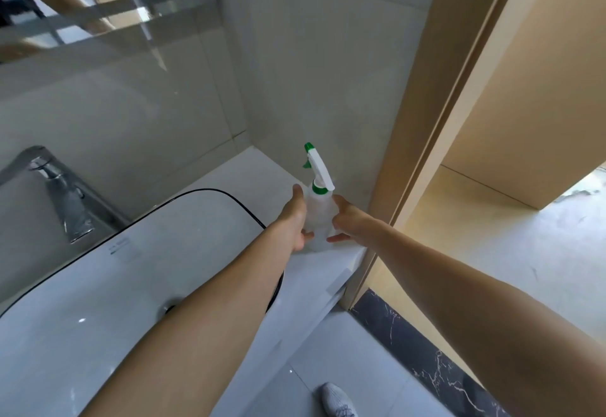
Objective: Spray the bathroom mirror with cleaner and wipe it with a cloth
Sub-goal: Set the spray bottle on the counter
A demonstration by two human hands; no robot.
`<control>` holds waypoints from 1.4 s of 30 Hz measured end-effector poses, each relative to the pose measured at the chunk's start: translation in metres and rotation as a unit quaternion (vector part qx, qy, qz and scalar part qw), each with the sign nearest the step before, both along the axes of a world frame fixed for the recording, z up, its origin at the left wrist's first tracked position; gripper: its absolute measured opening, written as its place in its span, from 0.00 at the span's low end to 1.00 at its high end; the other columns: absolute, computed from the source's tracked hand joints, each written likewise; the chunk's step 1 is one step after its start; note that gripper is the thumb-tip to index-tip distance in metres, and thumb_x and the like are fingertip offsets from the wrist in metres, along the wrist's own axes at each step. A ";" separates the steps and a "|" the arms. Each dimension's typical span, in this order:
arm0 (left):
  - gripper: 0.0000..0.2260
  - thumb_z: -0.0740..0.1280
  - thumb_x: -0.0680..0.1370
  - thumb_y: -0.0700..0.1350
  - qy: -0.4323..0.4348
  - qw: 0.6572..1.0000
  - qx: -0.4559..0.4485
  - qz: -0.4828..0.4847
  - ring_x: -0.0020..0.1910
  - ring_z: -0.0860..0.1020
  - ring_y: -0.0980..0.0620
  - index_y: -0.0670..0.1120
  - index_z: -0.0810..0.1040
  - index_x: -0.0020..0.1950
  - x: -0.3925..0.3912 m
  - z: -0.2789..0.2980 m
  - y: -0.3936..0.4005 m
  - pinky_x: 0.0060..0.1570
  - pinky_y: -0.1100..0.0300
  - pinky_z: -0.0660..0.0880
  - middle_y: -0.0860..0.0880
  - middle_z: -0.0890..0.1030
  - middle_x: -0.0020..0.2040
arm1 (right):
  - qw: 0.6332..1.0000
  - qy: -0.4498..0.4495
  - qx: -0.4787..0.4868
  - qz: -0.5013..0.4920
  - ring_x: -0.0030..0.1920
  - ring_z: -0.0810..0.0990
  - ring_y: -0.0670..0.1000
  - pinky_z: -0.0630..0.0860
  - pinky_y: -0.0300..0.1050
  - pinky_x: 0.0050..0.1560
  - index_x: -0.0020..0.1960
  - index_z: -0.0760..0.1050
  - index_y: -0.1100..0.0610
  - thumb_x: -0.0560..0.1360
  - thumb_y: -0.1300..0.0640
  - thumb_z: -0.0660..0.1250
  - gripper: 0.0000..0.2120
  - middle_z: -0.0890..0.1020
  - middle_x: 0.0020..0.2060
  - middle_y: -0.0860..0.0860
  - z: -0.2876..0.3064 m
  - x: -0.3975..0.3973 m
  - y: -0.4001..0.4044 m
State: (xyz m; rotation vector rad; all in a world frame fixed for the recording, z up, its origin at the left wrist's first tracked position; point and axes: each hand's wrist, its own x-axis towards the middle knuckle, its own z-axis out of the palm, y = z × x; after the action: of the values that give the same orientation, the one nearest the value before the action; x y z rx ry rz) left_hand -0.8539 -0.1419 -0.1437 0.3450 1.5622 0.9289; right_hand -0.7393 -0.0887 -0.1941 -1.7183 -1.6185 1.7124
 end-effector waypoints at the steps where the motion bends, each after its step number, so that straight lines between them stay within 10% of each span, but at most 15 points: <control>1: 0.29 0.47 0.83 0.64 0.002 1.000 -0.003 0.003 0.67 0.74 0.41 0.47 0.67 0.75 -0.001 0.000 0.000 0.65 0.47 0.74 0.41 0.74 0.70 | 1.000 -0.002 0.001 -0.005 0.69 0.68 0.60 0.81 0.57 0.58 0.79 0.56 0.46 0.78 0.73 0.52 0.36 0.61 0.75 0.54 -0.001 0.000 0.001; 4: 0.32 0.48 0.81 0.67 0.013 1.000 -0.016 -0.002 0.65 0.75 0.42 0.46 0.66 0.76 -0.004 0.000 0.000 0.67 0.49 0.73 0.42 0.74 0.69 | 0.999 -0.027 0.031 -0.001 0.59 0.74 0.54 0.82 0.49 0.56 0.78 0.61 0.47 0.78 0.71 0.50 0.33 0.69 0.68 0.53 -0.005 0.001 0.005; 7: 0.30 0.48 0.83 0.64 0.064 0.998 -0.008 0.006 0.69 0.72 0.44 0.45 0.66 0.76 -0.009 0.011 0.001 0.70 0.52 0.69 0.44 0.72 0.72 | 0.996 -0.031 0.072 -0.033 0.39 0.71 0.44 0.71 0.25 0.32 0.75 0.67 0.57 0.81 0.69 0.52 0.25 0.74 0.53 0.51 0.003 -0.001 0.013; 15: 0.21 0.51 0.85 0.53 0.271 0.947 0.167 0.046 0.72 0.69 0.42 0.45 0.70 0.74 -0.063 0.090 0.009 0.70 0.52 0.64 0.43 0.71 0.74 | 0.980 0.015 0.189 -0.054 0.71 0.70 0.57 0.66 0.45 0.65 0.77 0.64 0.51 0.86 0.55 0.51 0.20 0.70 0.74 0.54 0.119 -0.025 0.025; 24: 0.18 0.53 0.85 0.49 0.373 0.876 0.264 0.157 0.70 0.71 0.40 0.43 0.74 0.70 -0.152 0.191 -0.054 0.71 0.50 0.65 0.41 0.74 0.71 | 0.923 0.134 0.358 0.047 0.59 0.75 0.51 0.70 0.41 0.60 0.70 0.73 0.54 0.83 0.57 0.59 0.16 0.79 0.63 0.54 0.225 -0.131 -0.020; 28: 0.21 0.52 0.86 0.52 0.405 0.843 0.241 0.259 0.74 0.67 0.45 0.45 0.69 0.75 -0.194 0.216 -0.119 0.71 0.55 0.61 0.45 0.69 0.76 | 0.907 0.163 0.360 0.144 0.52 0.75 0.48 0.69 0.37 0.43 0.66 0.75 0.58 0.82 0.60 0.61 0.14 0.78 0.54 0.52 0.243 -0.203 -0.058; 34: 0.17 0.64 0.80 0.48 0.451 0.781 0.118 0.415 0.61 0.78 0.43 0.46 0.77 0.68 -0.239 0.209 -0.236 0.54 0.56 0.74 0.45 0.80 0.64 | 0.877 0.195 0.310 0.312 0.47 0.83 0.54 0.80 0.53 0.53 0.44 0.80 0.51 0.76 0.62 0.65 0.08 0.83 0.42 0.50 0.238 -0.261 -0.119; 38: 0.14 0.68 0.77 0.44 0.461 0.742 0.019 0.486 0.57 0.80 0.44 0.44 0.81 0.61 -0.214 0.174 -0.305 0.57 0.55 0.75 0.44 0.83 0.56 | 0.836 0.222 0.254 0.432 0.32 0.80 0.49 0.77 0.42 0.35 0.41 0.76 0.54 0.77 0.68 0.63 0.12 0.81 0.37 0.52 0.218 -0.264 -0.175; 42: 0.13 0.69 0.77 0.44 0.450 0.710 -0.022 0.542 0.57 0.80 0.46 0.43 0.82 0.60 -0.165 0.138 -0.356 0.57 0.60 0.73 0.45 0.84 0.56 | 0.791 0.205 0.225 0.530 0.34 0.78 0.49 0.73 0.40 0.36 0.38 0.78 0.52 0.74 0.70 0.62 0.15 0.82 0.34 0.52 0.186 -0.248 -0.237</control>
State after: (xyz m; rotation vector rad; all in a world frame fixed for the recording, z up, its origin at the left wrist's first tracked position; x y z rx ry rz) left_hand -1.0193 -0.4976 -0.0057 -0.3087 2.7978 1.7638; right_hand -0.9870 -0.3254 -0.0077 -0.0810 -2.6449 1.6003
